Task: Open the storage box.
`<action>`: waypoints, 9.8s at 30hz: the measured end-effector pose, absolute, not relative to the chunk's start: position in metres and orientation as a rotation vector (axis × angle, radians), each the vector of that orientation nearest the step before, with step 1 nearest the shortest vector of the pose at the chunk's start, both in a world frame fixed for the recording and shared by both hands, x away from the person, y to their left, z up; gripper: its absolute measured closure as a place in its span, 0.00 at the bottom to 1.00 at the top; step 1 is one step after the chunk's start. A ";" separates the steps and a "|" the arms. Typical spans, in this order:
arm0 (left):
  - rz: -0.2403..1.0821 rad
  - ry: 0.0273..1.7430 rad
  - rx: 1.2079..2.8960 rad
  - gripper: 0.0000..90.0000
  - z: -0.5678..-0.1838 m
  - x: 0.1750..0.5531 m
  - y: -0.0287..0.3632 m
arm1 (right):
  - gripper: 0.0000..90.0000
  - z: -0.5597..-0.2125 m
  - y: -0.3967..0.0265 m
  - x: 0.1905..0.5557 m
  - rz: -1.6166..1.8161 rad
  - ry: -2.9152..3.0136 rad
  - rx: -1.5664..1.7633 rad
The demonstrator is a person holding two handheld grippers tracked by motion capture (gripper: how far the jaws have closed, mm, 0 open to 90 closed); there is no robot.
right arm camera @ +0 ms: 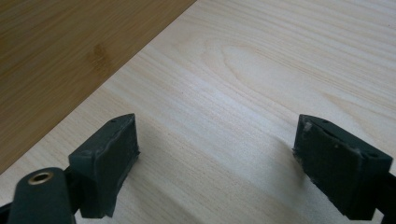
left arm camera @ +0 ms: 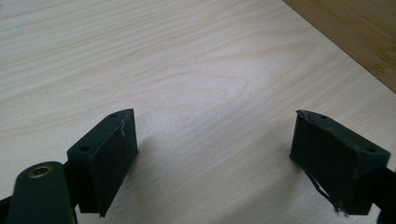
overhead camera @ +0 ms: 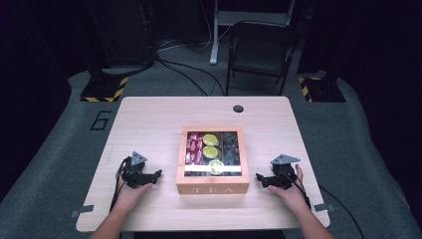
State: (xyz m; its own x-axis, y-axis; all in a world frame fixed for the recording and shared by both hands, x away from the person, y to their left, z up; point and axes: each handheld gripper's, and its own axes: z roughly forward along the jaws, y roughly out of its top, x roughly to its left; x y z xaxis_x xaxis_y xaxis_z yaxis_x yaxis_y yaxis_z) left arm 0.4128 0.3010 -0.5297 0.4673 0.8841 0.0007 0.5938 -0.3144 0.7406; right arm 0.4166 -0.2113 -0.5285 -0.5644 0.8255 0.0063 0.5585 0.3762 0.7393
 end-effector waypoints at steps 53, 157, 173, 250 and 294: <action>0.425 1.259 1.955 0.38 -0.507 0.400 0.292 | 0.44 -0.504 -0.209 0.402 1.028 2.294 1.165; 0.394 0.891 2.029 0.51 -0.478 0.335 0.217 | 0.57 -0.475 -0.154 0.344 1.195 2.379 0.938; 0.400 0.903 2.013 0.52 -0.471 0.335 0.215 | 0.57 -0.470 -0.154 0.346 1.230 2.352 0.950; 0.548 0.905 1.897 0.60 -0.339 0.402 0.217 | 0.67 -0.369 -0.147 0.444 1.230 2.191 0.902; 0.631 1.033 1.805 0.70 -0.356 0.460 0.208 | 0.70 -0.354 -0.142 0.474 1.289 2.079 0.975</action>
